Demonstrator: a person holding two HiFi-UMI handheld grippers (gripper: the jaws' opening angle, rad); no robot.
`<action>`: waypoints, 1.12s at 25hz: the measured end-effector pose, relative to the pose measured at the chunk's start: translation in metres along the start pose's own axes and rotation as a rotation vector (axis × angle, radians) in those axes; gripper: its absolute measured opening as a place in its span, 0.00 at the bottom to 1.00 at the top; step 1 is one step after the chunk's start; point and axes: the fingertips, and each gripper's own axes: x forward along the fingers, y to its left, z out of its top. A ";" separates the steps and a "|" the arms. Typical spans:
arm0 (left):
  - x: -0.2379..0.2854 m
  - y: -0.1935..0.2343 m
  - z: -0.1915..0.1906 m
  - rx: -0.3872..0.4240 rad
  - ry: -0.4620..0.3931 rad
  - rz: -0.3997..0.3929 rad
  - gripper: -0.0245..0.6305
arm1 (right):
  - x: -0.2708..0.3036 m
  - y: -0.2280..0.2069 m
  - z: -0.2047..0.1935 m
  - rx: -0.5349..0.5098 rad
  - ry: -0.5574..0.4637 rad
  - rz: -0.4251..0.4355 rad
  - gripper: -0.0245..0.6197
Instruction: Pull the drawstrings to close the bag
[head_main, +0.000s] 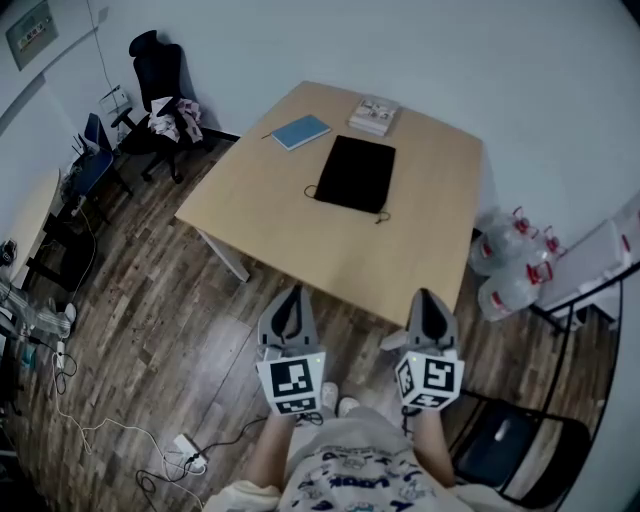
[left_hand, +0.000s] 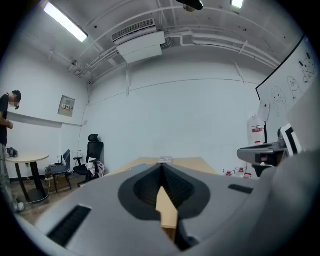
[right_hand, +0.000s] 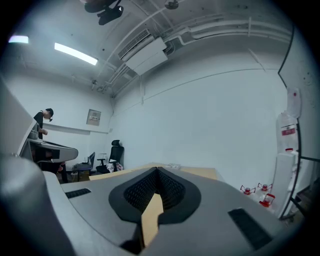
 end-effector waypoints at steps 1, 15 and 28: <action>0.003 0.002 -0.001 0.000 0.003 -0.001 0.04 | 0.003 0.000 -0.001 0.001 0.000 -0.005 0.04; 0.049 0.023 -0.026 0.019 0.066 -0.036 0.04 | 0.049 0.008 -0.024 0.006 0.063 -0.038 0.04; 0.155 0.045 -0.043 0.017 0.139 -0.024 0.04 | 0.163 -0.008 -0.053 0.005 0.154 -0.018 0.04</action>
